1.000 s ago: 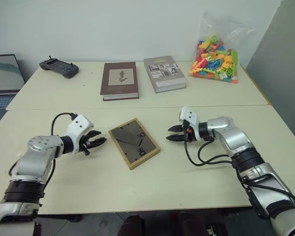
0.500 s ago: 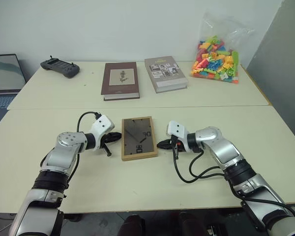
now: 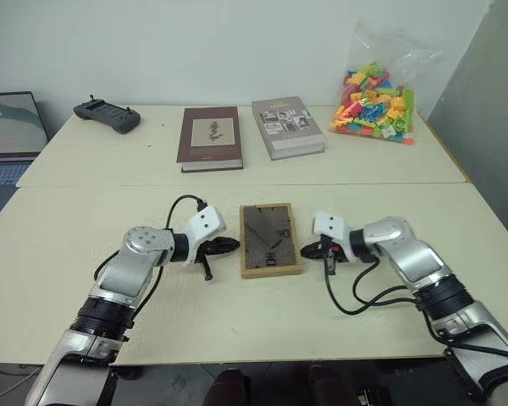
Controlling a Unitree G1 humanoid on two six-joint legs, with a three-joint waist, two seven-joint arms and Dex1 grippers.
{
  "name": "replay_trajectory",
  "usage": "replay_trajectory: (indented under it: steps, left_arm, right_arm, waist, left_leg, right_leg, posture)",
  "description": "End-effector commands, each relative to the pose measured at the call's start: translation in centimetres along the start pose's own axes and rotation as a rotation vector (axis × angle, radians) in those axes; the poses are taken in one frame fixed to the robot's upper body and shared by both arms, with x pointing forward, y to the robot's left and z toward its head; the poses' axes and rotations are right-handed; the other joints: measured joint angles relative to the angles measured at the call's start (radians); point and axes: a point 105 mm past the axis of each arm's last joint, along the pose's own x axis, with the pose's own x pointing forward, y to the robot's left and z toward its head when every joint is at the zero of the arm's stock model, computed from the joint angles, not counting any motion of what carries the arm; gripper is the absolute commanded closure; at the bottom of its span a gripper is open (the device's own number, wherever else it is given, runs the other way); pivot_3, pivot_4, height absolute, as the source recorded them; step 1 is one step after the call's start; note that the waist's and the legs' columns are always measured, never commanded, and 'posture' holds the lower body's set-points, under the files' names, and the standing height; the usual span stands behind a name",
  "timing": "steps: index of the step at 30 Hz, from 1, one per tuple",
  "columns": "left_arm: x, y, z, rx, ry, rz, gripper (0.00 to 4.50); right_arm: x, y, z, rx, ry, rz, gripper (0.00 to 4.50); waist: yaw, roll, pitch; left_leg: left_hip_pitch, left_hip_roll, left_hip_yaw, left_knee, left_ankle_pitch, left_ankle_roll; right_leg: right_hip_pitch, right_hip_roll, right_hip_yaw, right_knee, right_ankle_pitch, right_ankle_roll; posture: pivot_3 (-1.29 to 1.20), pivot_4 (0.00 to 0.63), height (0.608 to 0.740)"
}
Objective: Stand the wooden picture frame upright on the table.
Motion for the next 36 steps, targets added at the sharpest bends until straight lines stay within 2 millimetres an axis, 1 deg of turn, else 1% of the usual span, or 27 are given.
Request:
replay_trajectory:
  steps: [1, 3, 4, 6, 8, 10, 12, 15, 16, 18, 22, 24, 27, 32, 36]
  left_arm:
    - [-0.8, -0.8, 1.3, 0.055, -0.006, -0.035, 4.49]
    - [-2.4, 0.4, 0.9, 0.034, 0.019, 0.003, 4.49]
    - [-3.4, 0.9, 0.6, -0.011, 0.022, 0.014, 4.49]
    - [-5.9, 1.3, 0.3, -0.139, 0.010, -0.023, 4.11]
    - [-7.3, 1.0, 0.5, -0.258, -0.007, -0.076, 3.81]
    - [-8.4, 0.6, 0.6, -0.439, -0.033, -0.133, 3.33]
    - [-9.2, -0.1, 1.2, -0.651, -0.085, -0.208, 2.88]
    - [-9.5, 0.1, 2.5, -1.011, -0.207, -0.284, 2.29]
    - [-9.3, 0.2, 2.3, -1.086, -0.224, -0.290, 2.07]
    - [-8.6, -0.3, 1.2, -1.167, -0.199, -0.280, 1.63]
    - [-7.0, -1.4, -0.7, -1.256, -0.171, -0.271, 0.92]
    - [-6.0, -2.1, -1.1, -1.283, -0.169, -0.293, 0.58]
    - [-4.6, -2.6, -1.6, -1.299, -0.165, -0.293, 0.02]
    - [-2.7, -3.0, -2.9, -1.367, -0.144, -0.281, 0.01]
    - [-1.0, -3.6, -4.7, -1.411, -0.061, -0.239, 0.01]
  right_arm:
    - [-1.4, -1.7, 1.3, -0.056, -0.021, -0.053, 4.50]
    - [-1.8, -2.7, 1.4, -0.059, -0.018, -0.088, 4.50]
    - [-1.8, -3.0, 1.5, -0.059, -0.020, -0.102, 4.50]
    - [-1.6, -3.9, 1.8, -0.053, -0.032, -0.140, 4.50]
    - [-1.3, -4.4, 1.8, -0.052, -0.038, -0.159, 4.50]
    - [-0.9, -4.7, 1.8, -0.049, -0.044, -0.179, 4.50]
    - [-0.5, -4.8, 1.8, -0.049, -0.047, -0.182, 4.50]
    - [0.0, -4.6, 1.7, -0.045, -0.049, -0.177, 4.50]
    - [0.1, -4.6, 1.7, -0.044, -0.050, -0.175, 4.50]
    - [0.5, -4.3, 1.8, -0.042, -0.054, -0.164, 4.50]
    - [1.1, -3.5, 2.2, -0.042, -0.066, -0.134, 4.50]
    - [1.5, -3.0, 2.5, -0.039, -0.076, -0.120, 4.50]
    - [2.0, -2.5, 2.9, -0.036, -0.086, -0.107, 4.50]
    - [3.0, -1.7, 4.1, -0.028, -0.115, -0.087, 4.50]
    - [3.5, -1.4, 4.9, -0.019, -0.135, -0.085, 4.50]
  waist:
    - [-0.002, 0.000, 0.000]
    - [-0.005, 0.000, 0.000]
    - [-0.008, 0.000, 0.000]
    - [-0.015, 0.000, 0.000]
    - [-0.025, 0.000, 0.000]
    - [-0.028, 0.000, 0.000]
    - [-0.026, 0.000, 0.000]
    - [-0.023, 0.000, 0.000]
    - [-0.022, 0.000, 0.000]
    - [-0.028, -0.001, 0.000]
    - [-0.032, 0.000, 0.000]
    - [-0.033, -0.001, 0.000]
    - [-0.031, 0.000, 0.000]
    - [-0.030, 0.000, -0.001]
    - [-0.028, 0.004, -0.004]
  left_leg:
    - [0.000, 0.000, 0.000, 0.000, 0.000, 0.000]
    - [0.000, 0.001, 0.000, 0.000, 0.000, 0.000]
    - [0.000, 0.001, 0.000, 0.000, 0.000, 0.000]
    - [0.000, 0.001, -0.001, -0.001, 0.000, 0.000]
    - [0.000, 0.001, -0.001, -0.001, 0.000, 0.000]
    - [0.001, 0.001, -0.001, -0.001, 0.000, 0.000]
    - [0.000, 0.001, -0.001, -0.001, 0.000, 0.000]
    - [-0.001, 0.000, -0.001, 0.000, 0.000, 0.000]
    - [-0.001, 0.000, -0.002, 0.000, 0.000, 0.000]
    - [0.000, 0.000, -0.003, 0.001, 0.000, 0.000]
    - [0.001, 0.000, -0.004, 0.000, 0.002, -0.004]
    - [0.002, 0.000, -0.004, 0.000, 0.003, -0.005]
    - [0.002, 0.000, -0.004, 0.000, 0.003, -0.005]
    - [0.002, 0.000, -0.004, 0.000, 0.003, -0.005]
    - [0.004, -0.001, -0.004, 0.000, 0.003, -0.005]
  right_leg:
    - [0.000, 0.000, 0.000, 0.000, 0.000, 0.000]
    - [0.000, 0.001, 0.000, 0.000, 0.000, 0.000]
    - [0.000, 0.001, 0.000, 0.000, 0.000, 0.000]
    - [-0.001, 0.001, 0.000, 0.001, 0.000, 0.000]
    - [-0.001, 0.002, 0.000, 0.000, 0.000, 0.000]
    - [0.000, 0.002, 0.000, 0.000, 0.000, 0.000]
    - [0.000, 0.001, 0.000, -0.001, 0.000, 0.000]
    - [0.000, 0.001, -0.001, 0.000, 0.000, 0.000]
    - [0.000, 0.001, -0.002, 0.000, 0.000, 0.000]
    - [0.001, 0.001, -0.003, 0.000, 0.000, 0.000]
    - [0.001, 0.002, 0.000, 0.000, 0.000, 0.000]
    - [0.000, 0.002, 0.001, 0.000, -0.001, 0.000]
    - [0.000, 0.002, 0.001, 0.001, -0.001, 0.000]
    - [0.000, 0.001, 0.002, 0.001, 0.000, 0.000]
    - [0.002, 0.001, 0.001, 0.001, 0.000, 0.000]
  posture:
    - [0.00, 0.150, 0.740]
    - [0.00, 0.150, 0.740]
    - [0.00, 0.150, 0.740]
    - [0.00, 0.150, 0.740]
    - [0.00, 0.150, 0.740]
    - [0.00, 0.150, 0.740]
    - [0.00, 0.150, 0.740]
    - [0.00, 0.150, 0.740]
    - [0.00, 0.150, 0.740]
    - [0.00, 0.150, 0.740]
    - [0.00, 0.150, 0.740]
    - [0.00, 0.150, 0.740]
    - [0.00, 0.150, 0.740]
    - [0.00, 0.150, 0.740]
    - [0.00, 0.150, 0.740]
